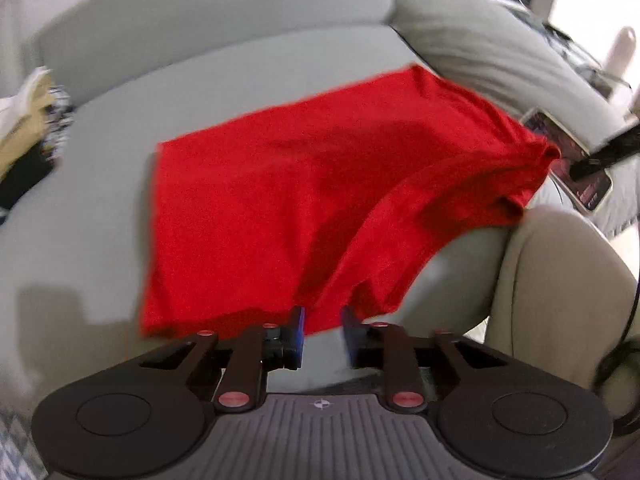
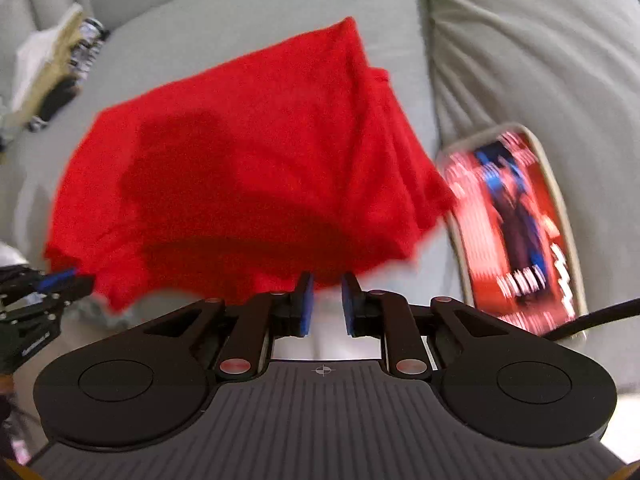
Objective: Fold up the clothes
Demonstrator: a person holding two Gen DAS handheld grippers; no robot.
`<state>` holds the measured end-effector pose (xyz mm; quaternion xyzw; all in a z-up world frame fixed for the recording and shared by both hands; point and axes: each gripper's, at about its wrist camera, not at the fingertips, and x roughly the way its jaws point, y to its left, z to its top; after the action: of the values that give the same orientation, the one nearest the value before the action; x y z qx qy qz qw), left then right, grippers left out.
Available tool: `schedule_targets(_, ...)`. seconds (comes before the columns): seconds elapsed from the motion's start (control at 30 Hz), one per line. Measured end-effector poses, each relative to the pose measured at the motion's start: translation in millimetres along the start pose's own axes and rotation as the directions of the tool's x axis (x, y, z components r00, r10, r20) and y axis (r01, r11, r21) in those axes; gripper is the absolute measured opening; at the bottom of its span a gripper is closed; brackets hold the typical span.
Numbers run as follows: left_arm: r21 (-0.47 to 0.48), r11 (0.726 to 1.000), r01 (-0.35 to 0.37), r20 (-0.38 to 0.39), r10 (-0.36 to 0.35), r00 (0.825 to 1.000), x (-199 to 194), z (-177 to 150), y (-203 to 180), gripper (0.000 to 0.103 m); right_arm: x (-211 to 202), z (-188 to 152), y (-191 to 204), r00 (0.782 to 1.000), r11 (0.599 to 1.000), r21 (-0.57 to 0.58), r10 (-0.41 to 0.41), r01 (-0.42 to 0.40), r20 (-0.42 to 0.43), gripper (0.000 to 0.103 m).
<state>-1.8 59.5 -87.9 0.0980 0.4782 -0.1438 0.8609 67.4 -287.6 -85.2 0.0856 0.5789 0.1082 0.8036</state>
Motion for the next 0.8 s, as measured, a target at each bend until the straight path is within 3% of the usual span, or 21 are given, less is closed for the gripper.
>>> schedule_targets(0.07,-0.087,0.995,-0.046,0.045,0.050,0.998,-14,-6,12,0.028,-26,-17,-17,0.997,0.998,0.046,0.031,-0.034,0.064,0.039)
schedule_targets(0.2,-0.193,0.980,-0.057,0.112,0.079,0.991,-22,0,24,0.030,-48,-29,-34,0.981,0.986,0.151,0.047,-0.076,0.186,0.040)
schedule_targets(0.3,-0.166,0.985,-0.042,0.158,0.068,0.985,-15,19,10,0.034,-40,-17,-30,0.971,0.980,0.160,0.081,-0.119,0.223,0.025)
schedule_targets(0.4,-0.141,0.990,-0.024,0.194,0.051,0.980,6,44,-3,0.034,-20,5,-18,0.968,0.981,0.138,0.105,-0.139,0.228,0.025)
schedule_targets(0.5,-0.143,0.990,0.004,0.191,0.024,0.981,31,67,-16,0.034,10,29,-3,0.978,0.988,0.118,0.075,-0.099,0.195,0.025)
schedule_targets(0.57,-0.099,0.992,0.075,0.155,-0.059,0.986,41,65,-24,0.034,29,39,6,0.984,0.993,0.091,0.061,-0.077,0.167,0.025)
schedule_targets(0.63,-0.058,0.987,0.148,0.114,-0.140,0.984,51,63,-33,0.025,47,40,10,0.995,0.995,0.078,0.052,-0.059,0.089,0.025)
schedule_targets(0.7,0.018,0.972,0.235,0.060,-0.236,0.970,52,52,-43,0.019,55,33,12,0.998,0.997,0.055,0.054,-0.055,0.026,0.025)
schedule_targets(0.73,0.072,0.956,0.285,0.026,-0.287,0.958,47,42,-49,0.023,51,26,12,0.998,0.997,0.040,0.060,-0.060,0.013,0.025)
schedule_targets(0.8,0.174,0.945,0.276,0.036,-0.286,0.957,28,19,-57,0.026,32,11,4,0.997,0.996,0.043,0.072,-0.072,-0.006,0.025)
